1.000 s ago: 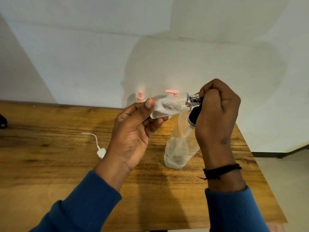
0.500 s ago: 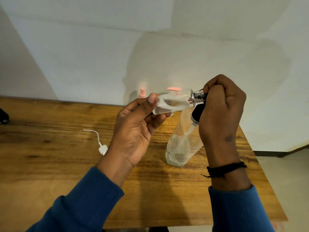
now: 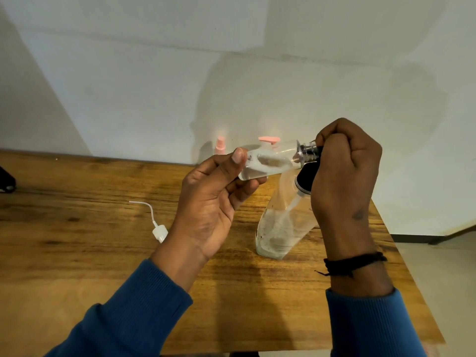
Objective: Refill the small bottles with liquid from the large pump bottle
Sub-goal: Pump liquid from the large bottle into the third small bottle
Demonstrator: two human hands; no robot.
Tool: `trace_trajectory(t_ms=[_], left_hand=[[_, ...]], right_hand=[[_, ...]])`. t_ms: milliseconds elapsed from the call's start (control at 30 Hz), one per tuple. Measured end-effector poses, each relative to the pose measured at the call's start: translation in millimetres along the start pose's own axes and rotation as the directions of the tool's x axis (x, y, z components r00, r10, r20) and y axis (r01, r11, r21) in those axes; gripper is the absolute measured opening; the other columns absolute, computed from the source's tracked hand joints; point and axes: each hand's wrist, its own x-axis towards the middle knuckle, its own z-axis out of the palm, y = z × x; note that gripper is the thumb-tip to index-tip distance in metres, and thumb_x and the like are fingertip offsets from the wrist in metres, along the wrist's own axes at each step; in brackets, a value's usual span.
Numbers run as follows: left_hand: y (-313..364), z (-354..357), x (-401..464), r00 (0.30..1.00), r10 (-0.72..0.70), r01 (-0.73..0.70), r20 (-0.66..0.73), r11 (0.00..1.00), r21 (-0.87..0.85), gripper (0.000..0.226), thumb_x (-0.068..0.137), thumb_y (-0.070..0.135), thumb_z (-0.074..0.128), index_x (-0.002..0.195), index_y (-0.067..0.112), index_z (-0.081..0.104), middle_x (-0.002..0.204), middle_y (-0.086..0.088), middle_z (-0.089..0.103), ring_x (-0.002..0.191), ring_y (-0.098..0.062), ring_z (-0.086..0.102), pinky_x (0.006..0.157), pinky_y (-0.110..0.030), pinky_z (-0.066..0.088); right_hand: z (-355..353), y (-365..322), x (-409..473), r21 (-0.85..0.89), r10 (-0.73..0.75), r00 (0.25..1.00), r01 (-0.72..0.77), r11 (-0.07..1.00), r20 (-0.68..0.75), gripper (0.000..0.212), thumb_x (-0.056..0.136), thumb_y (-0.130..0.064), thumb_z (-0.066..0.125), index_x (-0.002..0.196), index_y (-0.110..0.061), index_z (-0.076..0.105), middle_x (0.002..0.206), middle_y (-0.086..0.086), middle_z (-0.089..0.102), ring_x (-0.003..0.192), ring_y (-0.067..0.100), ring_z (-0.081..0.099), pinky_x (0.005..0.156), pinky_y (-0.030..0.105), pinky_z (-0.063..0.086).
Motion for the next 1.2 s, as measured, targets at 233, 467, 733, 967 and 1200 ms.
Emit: trace_trajectory(t_ms=[233,467,733,967,1200], left_hand=[[0.9,-0.6,1.2,1.0,0.007,-0.007,0.001,1.0,0.001,0.028,0.061,0.026,0.077,0.085,0.012,0.079,0.103,-0.014,0.075,0.075,-0.022,0.073,0.058,-0.018,0.057],[-0.6,-0.9,0.7,1.0,0.002,-0.002,-0.008,1.0,0.0,0.024,0.066,0.025,0.074,0.086,0.013,0.079,0.104,-0.015,0.075,0.076,-0.023,0.073,0.058,-0.019,0.057],[-1.2,-2.1,2.0,1.0,-0.004,0.004,-0.001,1.0,-0.005,0.03,0.068,0.025,0.073,0.094,0.011,0.075,0.102,-0.015,0.075,0.073,-0.022,0.072,0.058,-0.019,0.057],[-3.2,-3.2,2.4,1.0,-0.003,0.003,-0.025,1.0,-0.005,0.038,0.063,0.026,0.076,0.096,0.008,0.075,0.107,-0.018,0.073,0.074,-0.024,0.073,0.059,-0.019,0.058],[-2.3,-3.3,2.6,1.0,0.005,-0.005,-0.023,1.0,0.01,0.029,0.064,0.026,0.075,0.089,0.01,0.078,0.101,-0.016,0.075,0.074,-0.024,0.073,0.059,-0.019,0.057]], right_hand=[[2.5,2.8,-0.9,-0.01,0.02,1.0,-0.02,1.0,-0.004,0.027,0.087,0.011,0.033,0.067,0.0,0.047,0.057,0.001,0.034,0.046,0.006,0.031,0.041,0.014,0.026],[1.3,2.7,-0.2,-0.045,-0.007,1.0,0.007,0.999,-0.005,0.025,0.086,0.008,0.034,0.067,-0.001,0.047,0.056,-0.002,0.035,0.045,0.005,0.032,0.042,0.014,0.026],[-0.3,2.9,1.6,-0.08,-0.018,1.0,0.017,0.997,-0.01,0.027,0.086,0.007,0.035,0.065,-0.005,0.046,0.053,-0.007,0.035,0.044,0.004,0.033,0.042,0.014,0.025],[0.8,6.1,0.5,-0.06,-0.012,1.0,0.011,0.998,-0.013,0.025,0.085,0.005,0.035,0.065,-0.004,0.046,0.052,-0.007,0.033,0.043,0.005,0.033,0.042,0.015,0.026],[3.4,8.4,-1.6,-0.032,-0.012,0.999,0.011,0.999,-0.042,0.024,0.085,0.006,0.034,0.066,-0.001,0.046,0.053,-0.007,0.034,0.045,0.005,0.032,0.042,0.017,0.026]])
